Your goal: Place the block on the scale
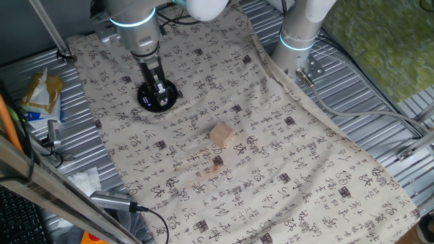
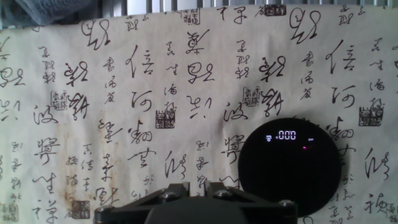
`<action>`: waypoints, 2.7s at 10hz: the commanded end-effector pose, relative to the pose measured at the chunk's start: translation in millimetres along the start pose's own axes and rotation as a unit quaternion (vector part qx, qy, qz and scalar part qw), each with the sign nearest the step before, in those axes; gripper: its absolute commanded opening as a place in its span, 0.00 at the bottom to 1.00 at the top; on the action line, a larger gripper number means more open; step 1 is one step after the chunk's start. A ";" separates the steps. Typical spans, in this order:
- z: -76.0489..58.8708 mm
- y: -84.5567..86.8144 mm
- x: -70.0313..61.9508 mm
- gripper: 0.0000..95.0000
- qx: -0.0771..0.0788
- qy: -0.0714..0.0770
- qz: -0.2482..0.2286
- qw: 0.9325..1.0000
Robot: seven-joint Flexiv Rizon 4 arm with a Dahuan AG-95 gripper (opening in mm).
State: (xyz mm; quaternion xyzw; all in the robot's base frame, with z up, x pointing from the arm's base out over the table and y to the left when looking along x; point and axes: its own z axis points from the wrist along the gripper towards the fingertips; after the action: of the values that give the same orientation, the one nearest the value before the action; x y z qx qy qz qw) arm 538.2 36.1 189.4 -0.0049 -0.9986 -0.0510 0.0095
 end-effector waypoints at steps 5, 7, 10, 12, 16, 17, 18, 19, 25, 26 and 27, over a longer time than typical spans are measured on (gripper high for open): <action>8.4 7.7 -3.1 0.60 -0.009 0.001 0.003 1.000; 10.0 10.7 -3.8 0.60 -0.006 0.004 0.002 1.000; 14.4 19.7 -7.1 0.60 -0.003 0.004 0.010 1.000; 18.2 22.6 -8.8 0.60 -0.002 0.001 0.012 1.000; 25.7 29.0 -11.3 0.60 -0.003 -0.003 0.017 1.000; 27.7 31.5 -13.1 0.60 -0.003 -0.001 0.017 1.000; 29.8 32.3 -14.0 0.60 -0.003 0.001 0.018 1.000; 31.3 32.9 -14.5 0.60 -0.004 0.000 0.018 1.000; 44.2 54.1 -4.7 0.60 0.007 -0.002 0.032 0.999; 45.6 56.3 -2.9 0.60 0.007 -0.003 0.032 0.999; 45.7 55.3 -2.1 0.60 0.008 -0.002 0.029 1.000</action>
State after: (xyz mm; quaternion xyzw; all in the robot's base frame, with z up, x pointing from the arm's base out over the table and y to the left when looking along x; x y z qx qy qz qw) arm 539.6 95.8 149.3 -0.0330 -0.9985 -0.0437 0.0075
